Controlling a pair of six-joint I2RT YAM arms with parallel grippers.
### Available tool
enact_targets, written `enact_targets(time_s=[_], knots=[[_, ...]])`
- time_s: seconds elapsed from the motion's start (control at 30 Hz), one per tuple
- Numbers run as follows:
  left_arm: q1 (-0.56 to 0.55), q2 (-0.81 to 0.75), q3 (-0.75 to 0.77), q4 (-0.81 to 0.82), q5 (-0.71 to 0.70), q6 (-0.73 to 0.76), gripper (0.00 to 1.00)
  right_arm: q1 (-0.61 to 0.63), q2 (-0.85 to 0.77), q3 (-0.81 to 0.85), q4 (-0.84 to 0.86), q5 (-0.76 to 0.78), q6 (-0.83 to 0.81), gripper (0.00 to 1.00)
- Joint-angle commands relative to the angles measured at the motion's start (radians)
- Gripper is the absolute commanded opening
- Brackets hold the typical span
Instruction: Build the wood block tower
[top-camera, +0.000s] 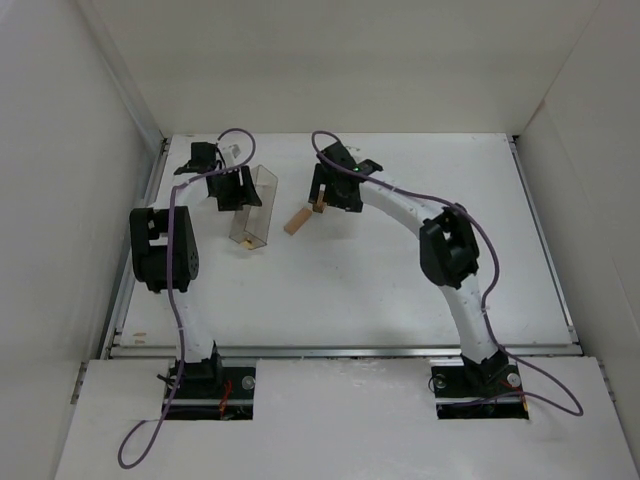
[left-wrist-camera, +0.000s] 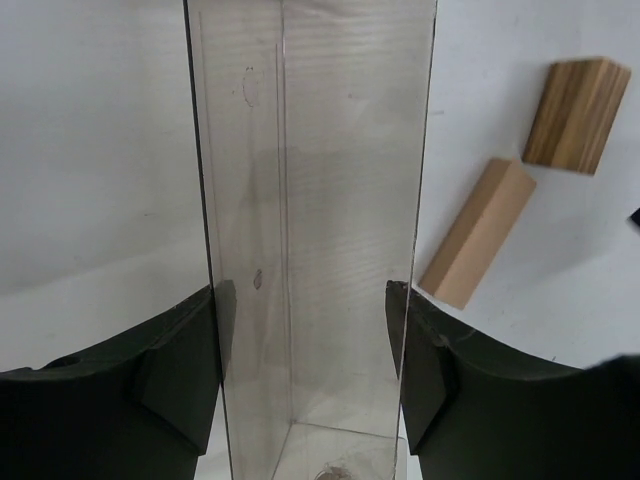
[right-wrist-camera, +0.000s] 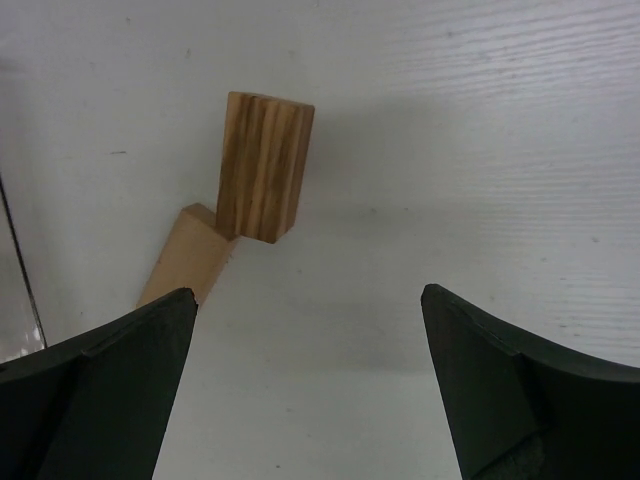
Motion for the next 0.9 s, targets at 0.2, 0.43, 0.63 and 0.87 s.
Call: enact_targets(time_s=[0.2,0.43,0.63,0.87], knots=[[0.042,0.140,-0.041,-0.051,-0.259,-0.170,0.31,0.026,0.120,0.188,-0.093,0.137,0.098,1.00],[0.042,0.186,0.011,-0.106,-0.339,-0.170,0.48,0.026,0.250,0.288,-0.027,0.042,-0.006,0.95],[0.042,0.186,0.042,-0.126,-0.368,-0.143,0.48,0.016,0.283,0.297,-0.005,0.014,-0.006,0.85],[0.021,0.134,0.108,-0.107,-0.513,-0.060,0.47,-0.003,0.292,0.297,0.033,-0.012,-0.060,0.41]])
